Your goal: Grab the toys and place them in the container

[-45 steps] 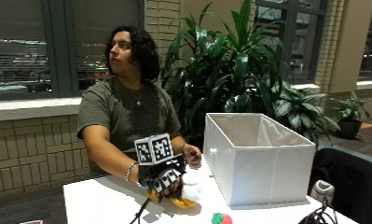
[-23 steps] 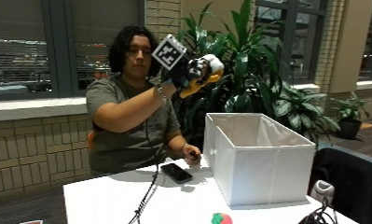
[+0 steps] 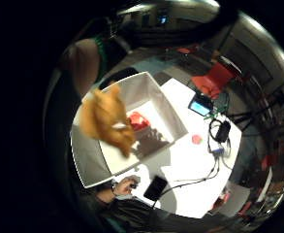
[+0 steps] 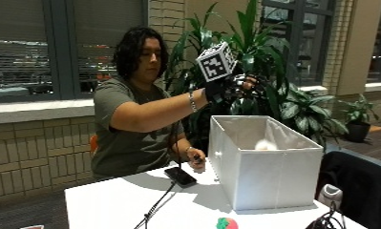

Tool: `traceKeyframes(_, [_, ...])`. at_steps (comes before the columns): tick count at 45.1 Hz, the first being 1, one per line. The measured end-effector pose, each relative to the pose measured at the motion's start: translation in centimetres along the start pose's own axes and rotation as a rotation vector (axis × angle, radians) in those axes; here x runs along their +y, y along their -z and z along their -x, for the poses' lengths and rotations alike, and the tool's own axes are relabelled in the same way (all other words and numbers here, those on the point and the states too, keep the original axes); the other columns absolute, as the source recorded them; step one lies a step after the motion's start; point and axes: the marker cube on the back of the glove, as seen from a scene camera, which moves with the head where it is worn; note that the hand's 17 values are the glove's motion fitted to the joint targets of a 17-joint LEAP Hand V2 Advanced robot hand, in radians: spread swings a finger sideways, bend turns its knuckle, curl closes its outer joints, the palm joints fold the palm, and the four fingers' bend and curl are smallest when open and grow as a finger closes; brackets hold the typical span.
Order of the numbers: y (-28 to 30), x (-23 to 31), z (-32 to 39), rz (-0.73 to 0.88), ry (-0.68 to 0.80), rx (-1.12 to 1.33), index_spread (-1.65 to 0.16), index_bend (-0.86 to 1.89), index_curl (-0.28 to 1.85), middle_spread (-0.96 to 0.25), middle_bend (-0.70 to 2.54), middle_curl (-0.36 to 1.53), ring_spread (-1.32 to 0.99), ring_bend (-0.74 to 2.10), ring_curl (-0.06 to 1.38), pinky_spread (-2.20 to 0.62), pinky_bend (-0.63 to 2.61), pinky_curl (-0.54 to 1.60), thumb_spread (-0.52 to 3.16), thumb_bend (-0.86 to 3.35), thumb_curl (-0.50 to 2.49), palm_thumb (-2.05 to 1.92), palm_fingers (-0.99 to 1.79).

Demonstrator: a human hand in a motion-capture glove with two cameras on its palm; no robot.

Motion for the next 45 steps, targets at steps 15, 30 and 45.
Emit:
traceKeyframes(15, [-8.8,8.8,-26.5,0.009,-0.616,-0.038,-0.35,0.05,0.22,-0.35,0.80,0.83,-0.37,1.38,0.48,-0.36,1.09,0.38,1.23,-0.04,0.25,-0.06,0.93])
traceKeyframes(30, [-21.8,12.9,-29.6,0.193,-0.922,0.139,-0.36,0.17,0.19,-0.45,1.18,1.10,-0.50,1.74,0.75,-0.43,1.51,0.60,1.19,0.04,0.31,0.19,0.87])
traceKeyframes(45, [-12.1,14.4,-23.2,-0.022,-0.801,0.074,-0.35,0.43,0.31,-0.52,1.42,1.28,-0.56,1.77,0.87,-0.46,1.54,0.68,1.34,0.12,0.33,0.40,0.91])
